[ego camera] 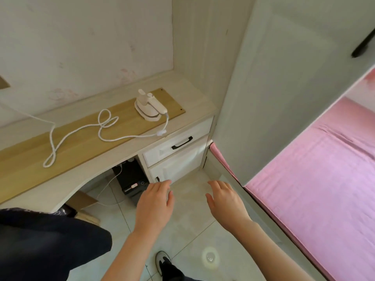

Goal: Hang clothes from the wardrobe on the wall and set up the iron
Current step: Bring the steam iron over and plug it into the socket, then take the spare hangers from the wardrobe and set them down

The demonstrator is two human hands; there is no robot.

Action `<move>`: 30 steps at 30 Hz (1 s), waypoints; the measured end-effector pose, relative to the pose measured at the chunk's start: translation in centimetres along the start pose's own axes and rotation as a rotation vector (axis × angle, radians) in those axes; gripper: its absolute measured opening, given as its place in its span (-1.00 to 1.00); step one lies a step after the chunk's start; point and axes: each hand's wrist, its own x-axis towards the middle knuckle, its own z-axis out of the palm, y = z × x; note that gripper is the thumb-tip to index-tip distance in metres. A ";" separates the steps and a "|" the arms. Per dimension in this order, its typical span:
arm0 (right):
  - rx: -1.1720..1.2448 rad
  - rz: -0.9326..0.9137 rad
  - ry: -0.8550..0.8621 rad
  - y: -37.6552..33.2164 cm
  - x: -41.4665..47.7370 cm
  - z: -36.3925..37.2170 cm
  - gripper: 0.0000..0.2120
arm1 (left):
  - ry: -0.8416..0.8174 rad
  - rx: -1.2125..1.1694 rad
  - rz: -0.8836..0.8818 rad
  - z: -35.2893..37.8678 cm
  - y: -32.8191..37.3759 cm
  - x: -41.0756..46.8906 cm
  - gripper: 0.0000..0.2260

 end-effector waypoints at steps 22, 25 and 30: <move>0.085 0.283 0.153 30.2 -17.2 -7.9 -0.70 | -0.152 -0.065 0.218 15.7 32.7 -4.8 -0.80; 0.093 0.304 0.161 32.2 -16.6 -8.8 -0.66 | -0.168 -0.087 0.232 16.4 34.9 -3.0 -0.77; 0.093 0.305 0.171 34.9 -13.3 -10.9 -0.63 | -0.194 -0.131 0.220 18.1 37.7 1.8 -0.74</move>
